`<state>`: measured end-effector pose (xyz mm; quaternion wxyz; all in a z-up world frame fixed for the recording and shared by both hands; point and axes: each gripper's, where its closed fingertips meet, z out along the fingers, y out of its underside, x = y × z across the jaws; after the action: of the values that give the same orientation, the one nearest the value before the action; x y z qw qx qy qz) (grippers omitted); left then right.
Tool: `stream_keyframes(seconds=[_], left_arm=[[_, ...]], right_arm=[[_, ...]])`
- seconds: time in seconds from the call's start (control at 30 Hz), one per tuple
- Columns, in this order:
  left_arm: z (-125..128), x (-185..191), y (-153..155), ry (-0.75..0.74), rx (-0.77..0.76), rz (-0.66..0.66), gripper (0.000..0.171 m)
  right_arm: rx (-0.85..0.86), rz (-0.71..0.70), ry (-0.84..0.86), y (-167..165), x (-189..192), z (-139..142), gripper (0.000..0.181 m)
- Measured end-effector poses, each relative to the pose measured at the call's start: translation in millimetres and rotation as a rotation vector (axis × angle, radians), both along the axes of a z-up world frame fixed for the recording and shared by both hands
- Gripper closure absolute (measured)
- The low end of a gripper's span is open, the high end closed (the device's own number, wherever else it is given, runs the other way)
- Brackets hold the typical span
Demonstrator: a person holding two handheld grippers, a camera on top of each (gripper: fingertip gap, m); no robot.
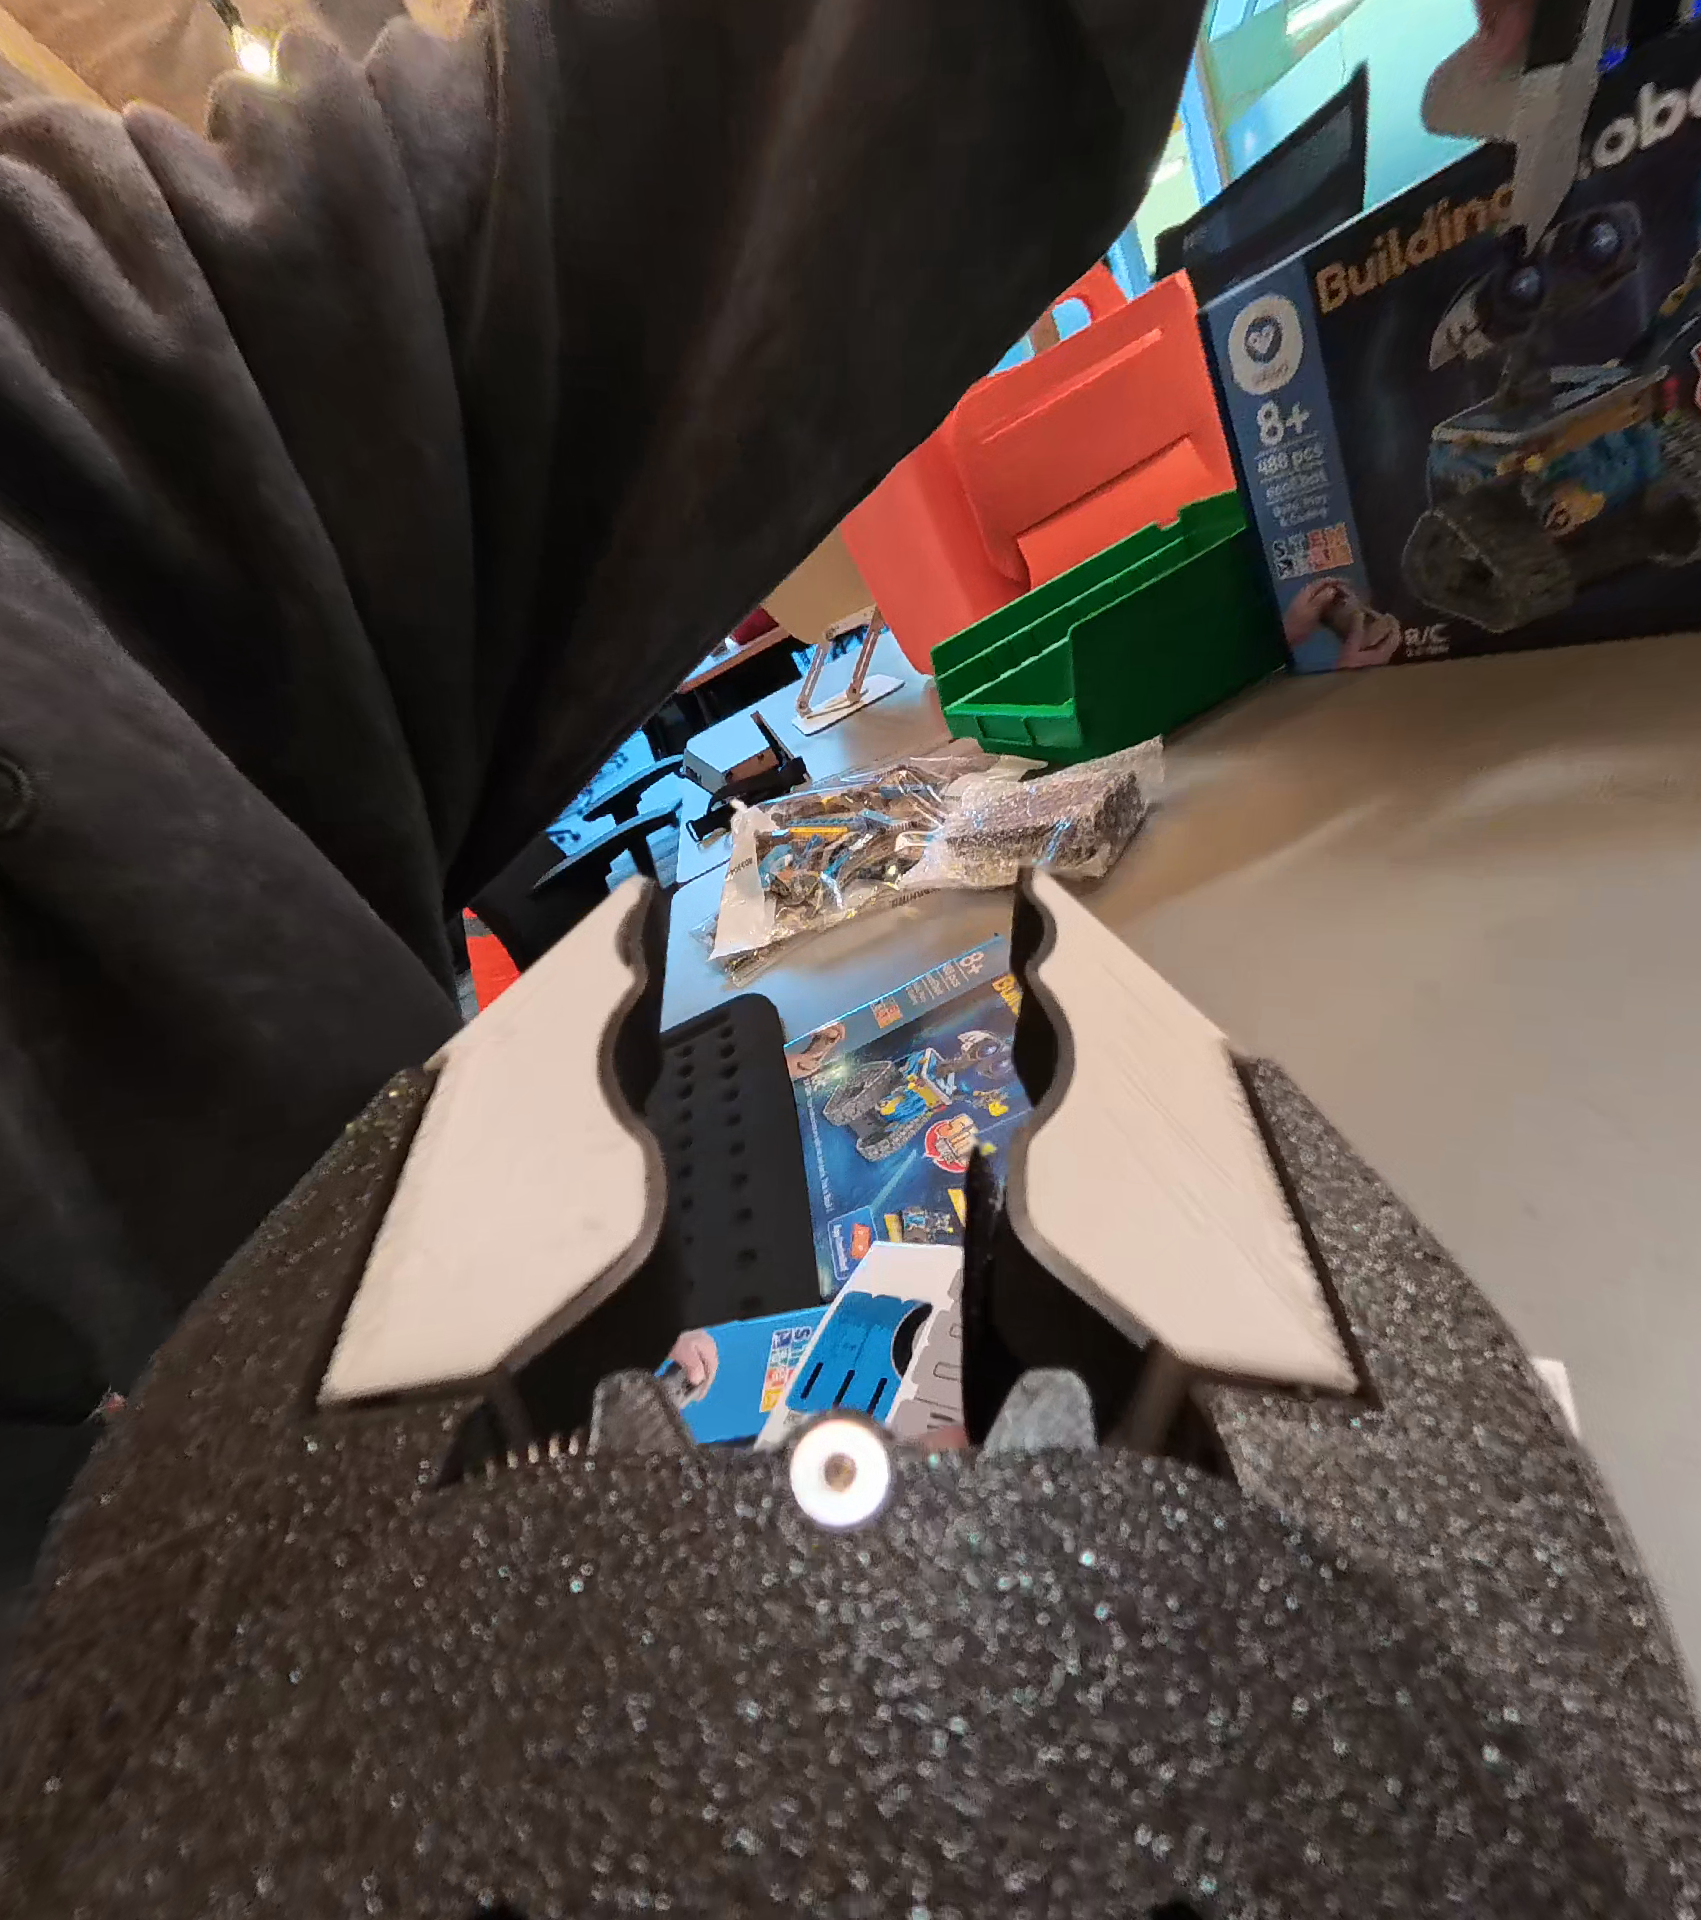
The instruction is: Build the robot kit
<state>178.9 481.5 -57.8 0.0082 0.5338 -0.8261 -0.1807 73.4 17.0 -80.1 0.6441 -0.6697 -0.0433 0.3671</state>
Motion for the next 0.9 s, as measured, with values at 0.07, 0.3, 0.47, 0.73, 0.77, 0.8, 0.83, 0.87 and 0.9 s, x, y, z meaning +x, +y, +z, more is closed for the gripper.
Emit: stream_keyframes(seconds=[0.07,0.3,0.47,0.73,0.77,0.8,0.83,0.87,0.9], left_arm=[[-0.1,2.1,0.3,0.0,-0.025,-0.02,0.101],[-1.5,2.4,-3.5,-0.008,-0.026,0.02,0.099],[0.4,1.5,-11.0,-0.037,-0.03,0.047,0.087],[3.1,-17.5,7.1,-0.04,0.105,-0.016,0.086],[3.2,-21.5,10.4,-0.039,0.116,-0.023,0.089],[3.3,-25.1,13.6,-0.043,0.124,-0.022,0.09],[3.5,-29.3,16.3,-0.047,0.129,-0.018,0.09],[3.5,-33.4,17.8,-0.05,0.129,-0.016,0.091],[2.8,-37.0,16.7,-0.053,0.117,-0.021,0.097]], right_arm=[[-0.009,0.013,0.011,-0.1,0.5,-2.7,0.115],[0.01,-0.005,0.063,-1.6,13.2,1.5,0.115],[0.017,0.009,0.064,-3.6,13.4,1.4,0.117],[0.016,-0.011,0.074,-3.6,19.4,1.7,0.117],[0.016,-0.014,0.074,-3.6,19.9,1.7,0.117],[0.016,-0.016,0.073,-3.7,20.3,1.6,0.117],[0.016,-0.017,0.073,-3.7,20.7,1.5,0.117],[0.015,-0.017,0.074,-3.6,20.9,1.4,0.117],[0.014,-0.015,0.074,-3.5,20.9,1.0,0.116]])
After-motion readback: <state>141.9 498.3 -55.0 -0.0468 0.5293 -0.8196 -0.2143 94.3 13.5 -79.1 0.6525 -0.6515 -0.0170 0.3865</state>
